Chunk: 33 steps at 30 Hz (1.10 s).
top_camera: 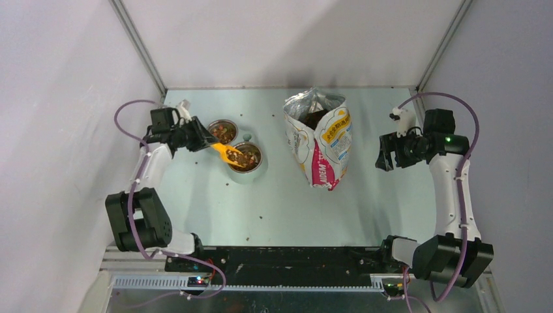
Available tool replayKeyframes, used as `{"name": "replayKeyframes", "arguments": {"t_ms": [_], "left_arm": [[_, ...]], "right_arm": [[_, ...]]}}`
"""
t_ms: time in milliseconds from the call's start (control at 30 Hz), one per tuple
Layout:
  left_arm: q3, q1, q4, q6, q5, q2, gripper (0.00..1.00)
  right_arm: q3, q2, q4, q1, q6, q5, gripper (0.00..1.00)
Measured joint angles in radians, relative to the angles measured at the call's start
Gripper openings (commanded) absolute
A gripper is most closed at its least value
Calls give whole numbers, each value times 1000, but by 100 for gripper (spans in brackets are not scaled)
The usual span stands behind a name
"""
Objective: Serve the pet food
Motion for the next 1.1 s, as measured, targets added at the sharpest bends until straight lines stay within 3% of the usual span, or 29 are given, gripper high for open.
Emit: {"name": "replayKeyframes", "arguments": {"t_ms": [433, 1100], "left_arm": [[192, -260, -130, 191, -189, 72, 0], [331, -331, -290, 426, -299, 71, 0]], "right_arm": [[-31, -38, 0, -10, 0, 0, 76], [-41, -34, 2, -8, 0, 0, 76]]}}
